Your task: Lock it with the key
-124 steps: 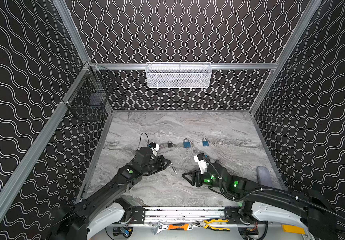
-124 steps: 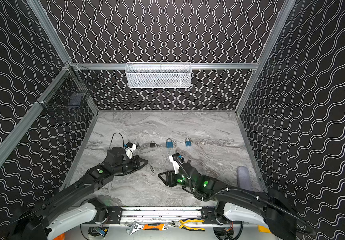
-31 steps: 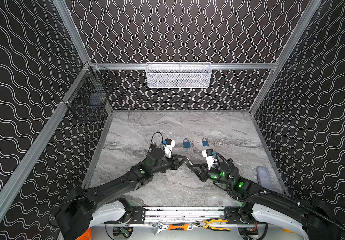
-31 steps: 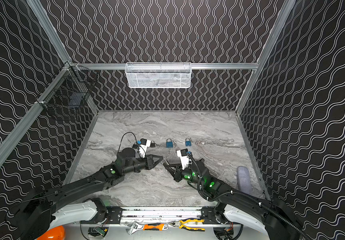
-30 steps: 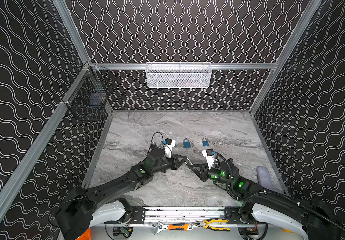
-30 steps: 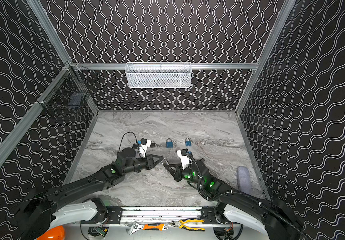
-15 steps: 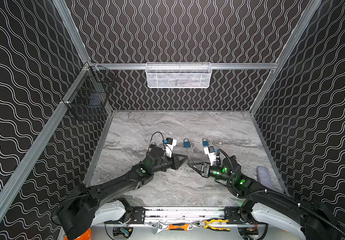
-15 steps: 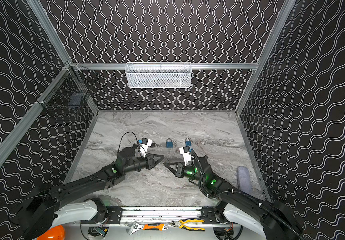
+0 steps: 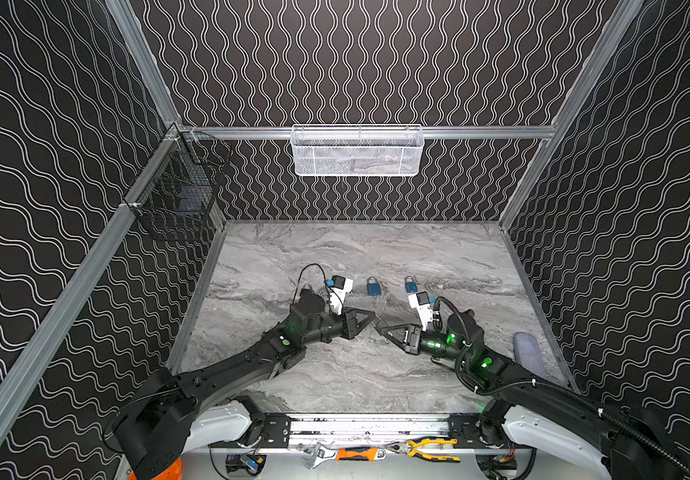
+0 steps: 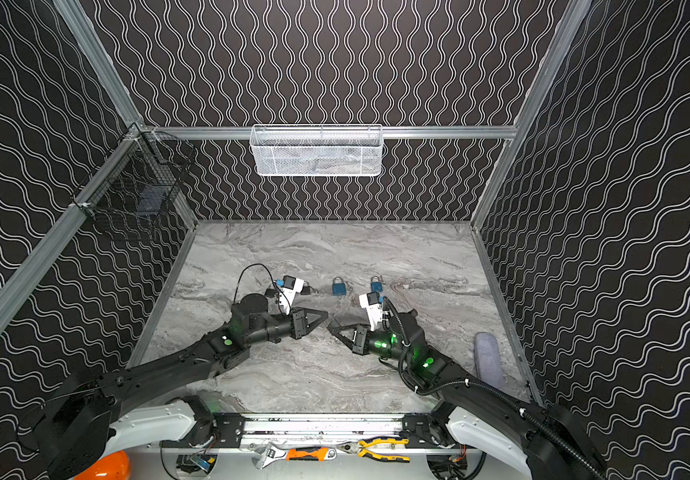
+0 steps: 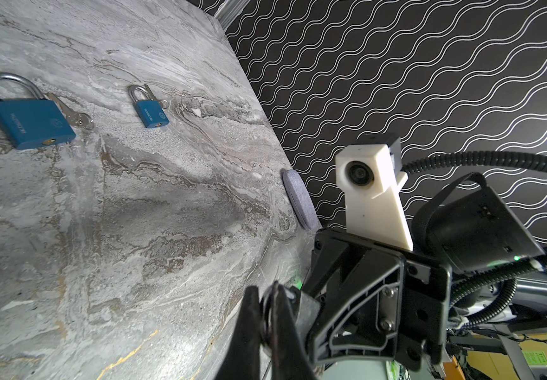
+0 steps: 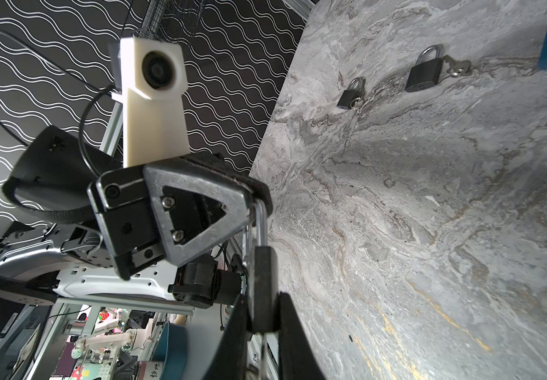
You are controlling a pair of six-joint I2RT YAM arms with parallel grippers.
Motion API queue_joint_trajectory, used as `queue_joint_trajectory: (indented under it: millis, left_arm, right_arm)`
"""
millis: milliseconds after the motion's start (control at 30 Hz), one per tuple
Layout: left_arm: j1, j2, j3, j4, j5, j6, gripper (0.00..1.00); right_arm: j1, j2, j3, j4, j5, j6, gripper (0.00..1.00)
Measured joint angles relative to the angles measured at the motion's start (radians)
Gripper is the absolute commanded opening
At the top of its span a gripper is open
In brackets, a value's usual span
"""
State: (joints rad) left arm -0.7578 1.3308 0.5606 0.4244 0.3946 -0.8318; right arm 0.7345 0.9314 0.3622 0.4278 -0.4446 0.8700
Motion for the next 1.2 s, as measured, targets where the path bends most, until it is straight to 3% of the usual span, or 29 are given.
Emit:
queue_joint_trajectory:
  millis: [800, 1200]
  left_arm:
    - [0.031, 0.035, -0.029, 0.07, 0.056, 0.026, 0.0]
    - [0.032, 0.016, -0.045, 0.107, 0.059, 0.051, 0.0]
  right_arm:
    - [-0.003, -0.003, 0.005, -0.018, -0.025, 0.013, 0.0]
    - [-0.013, 0.015, 0.006, 0.038, -0.061, 0.107, 0.0]
